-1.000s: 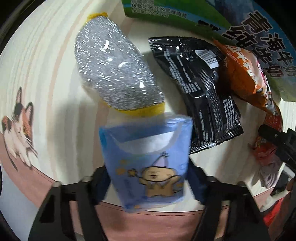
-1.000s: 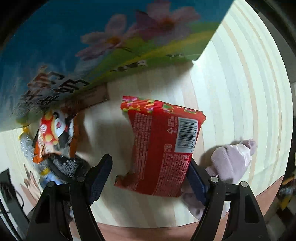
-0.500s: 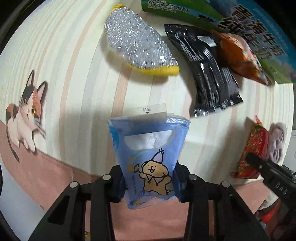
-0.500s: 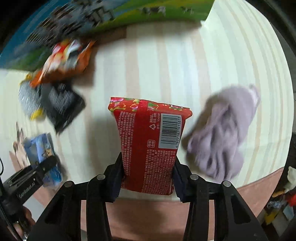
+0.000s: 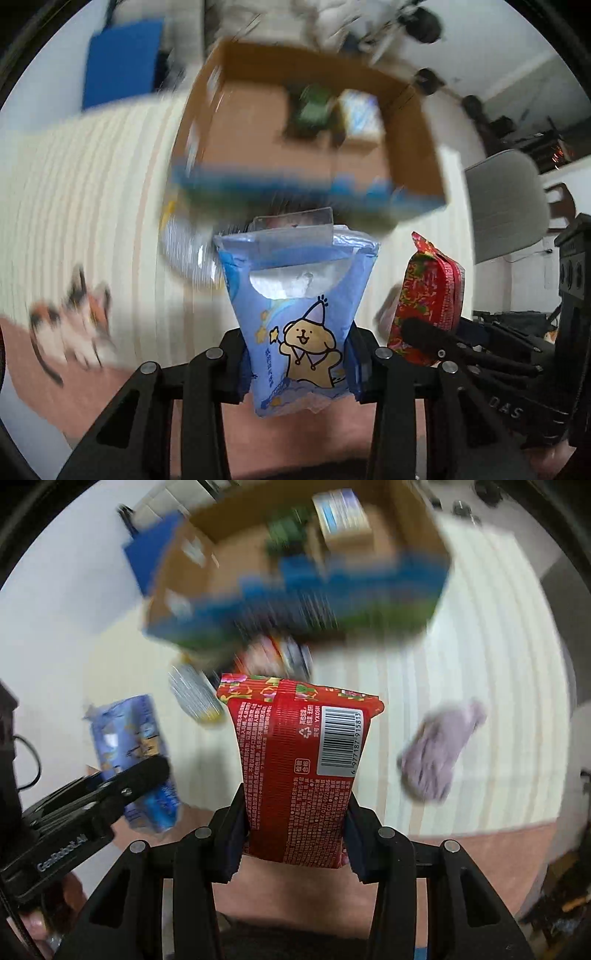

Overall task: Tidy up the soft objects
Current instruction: 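Place both held packs into the box and open both grippers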

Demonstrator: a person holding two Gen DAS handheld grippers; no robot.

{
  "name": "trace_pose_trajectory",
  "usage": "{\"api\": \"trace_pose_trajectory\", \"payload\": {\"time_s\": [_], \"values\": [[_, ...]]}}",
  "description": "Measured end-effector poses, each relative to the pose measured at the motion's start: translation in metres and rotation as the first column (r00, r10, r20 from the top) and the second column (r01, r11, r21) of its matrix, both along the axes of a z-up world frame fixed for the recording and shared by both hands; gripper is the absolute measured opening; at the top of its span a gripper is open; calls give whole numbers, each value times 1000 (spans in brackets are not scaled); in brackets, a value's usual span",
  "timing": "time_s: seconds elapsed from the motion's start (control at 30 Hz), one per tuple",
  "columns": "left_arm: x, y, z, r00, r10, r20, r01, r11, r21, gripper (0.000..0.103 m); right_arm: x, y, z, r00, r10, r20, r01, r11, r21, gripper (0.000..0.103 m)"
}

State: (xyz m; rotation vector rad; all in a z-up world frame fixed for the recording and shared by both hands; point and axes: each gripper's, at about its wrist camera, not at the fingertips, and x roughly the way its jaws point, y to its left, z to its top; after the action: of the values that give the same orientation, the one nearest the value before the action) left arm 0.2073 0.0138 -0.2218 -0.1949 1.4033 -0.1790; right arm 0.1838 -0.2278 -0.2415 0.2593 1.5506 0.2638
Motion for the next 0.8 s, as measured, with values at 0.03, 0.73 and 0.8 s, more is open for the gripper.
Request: {"api": "trace_pose_trajectory", "payload": {"time_s": [0.03,0.73,0.8], "values": [[18,-4,14,999,-22,27,21,1000,17,36,4,-2,23,999,-4,33,4,1000,7,48],[279,-8,-108,978,-89,-187,124,975,184,37,204,38,-118,998,-29,-52,14,965,-264,48],[289,-8,-120,974,-87,-209,127,974,186,37,206,39,-127,997,-24,-69,5,963,-270,48]]}}
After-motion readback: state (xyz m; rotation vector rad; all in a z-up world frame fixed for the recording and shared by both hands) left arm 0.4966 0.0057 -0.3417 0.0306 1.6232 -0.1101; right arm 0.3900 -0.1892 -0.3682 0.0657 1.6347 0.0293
